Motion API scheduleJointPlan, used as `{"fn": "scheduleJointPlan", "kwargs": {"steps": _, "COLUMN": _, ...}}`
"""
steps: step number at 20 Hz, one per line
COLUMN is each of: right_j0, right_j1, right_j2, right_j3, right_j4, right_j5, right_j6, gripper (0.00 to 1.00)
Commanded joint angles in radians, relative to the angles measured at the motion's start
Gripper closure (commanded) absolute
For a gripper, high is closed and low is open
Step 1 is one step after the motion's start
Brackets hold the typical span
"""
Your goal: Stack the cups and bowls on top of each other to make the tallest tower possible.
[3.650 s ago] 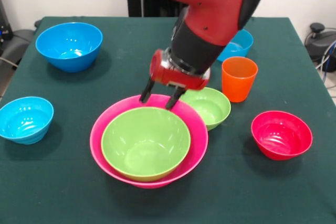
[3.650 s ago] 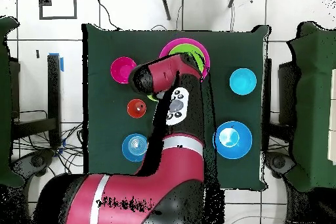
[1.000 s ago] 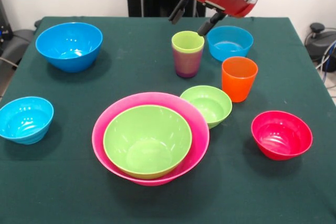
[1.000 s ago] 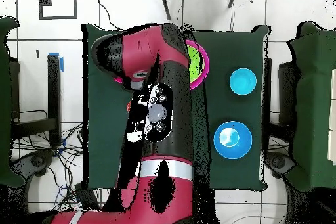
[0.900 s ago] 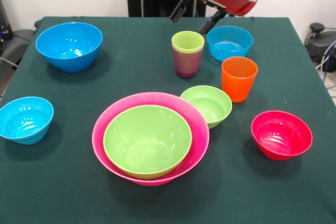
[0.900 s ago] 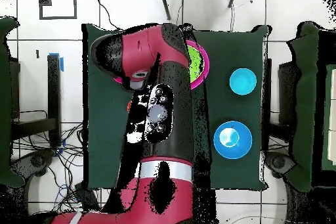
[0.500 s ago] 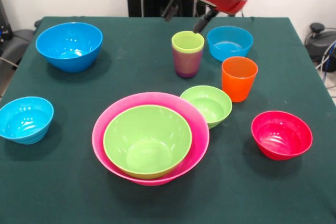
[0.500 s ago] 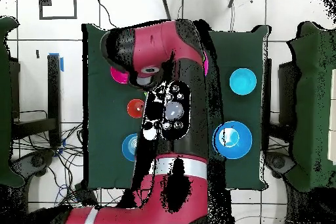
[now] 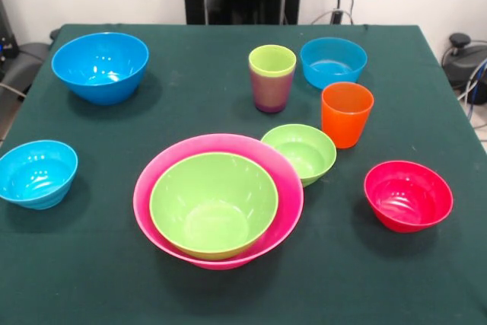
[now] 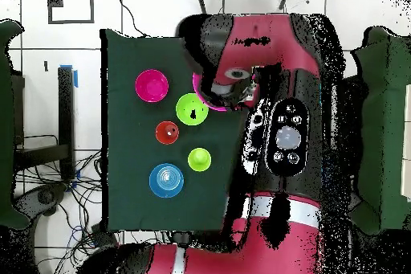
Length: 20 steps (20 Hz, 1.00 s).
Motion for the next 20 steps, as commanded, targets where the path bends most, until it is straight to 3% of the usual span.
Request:
{"fn": "scheduleJointPlan", "kwargs": {"steps": 1, "right_j0": -0.060, "right_j1": 0.026, "right_j2": 0.151, "right_j3": -0.028, "right_j4": -0.026, "right_j5": 0.053, "right_j6": -0.397, "gripper": 0.00}}
{"fn": "scheduleJointPlan", "kwargs": {"steps": 11, "right_j0": -0.083, "right_j1": -0.013, "right_j2": 0.166, "right_j3": 0.089, "right_j4": -0.012, "right_j5": -0.048, "right_j6": -0.350, "gripper": 0.00}}
{"fn": "scheduleJointPlan", "kwargs": {"steps": 16, "right_j0": -0.063, "right_j1": -0.069, "right_j2": 0.151, "right_j3": 0.249, "right_j4": -0.012, "right_j5": -0.217, "right_j6": -0.274, "gripper": 0.00}}
{"fn": "scheduleJointPlan", "kwargs": {"steps": 20, "right_j0": -0.071, "right_j1": -0.065, "right_j2": 0.165, "right_j3": 0.357, "right_j4": -0.025, "right_j5": -0.381, "right_j6": -0.248, "gripper": 0.00}}
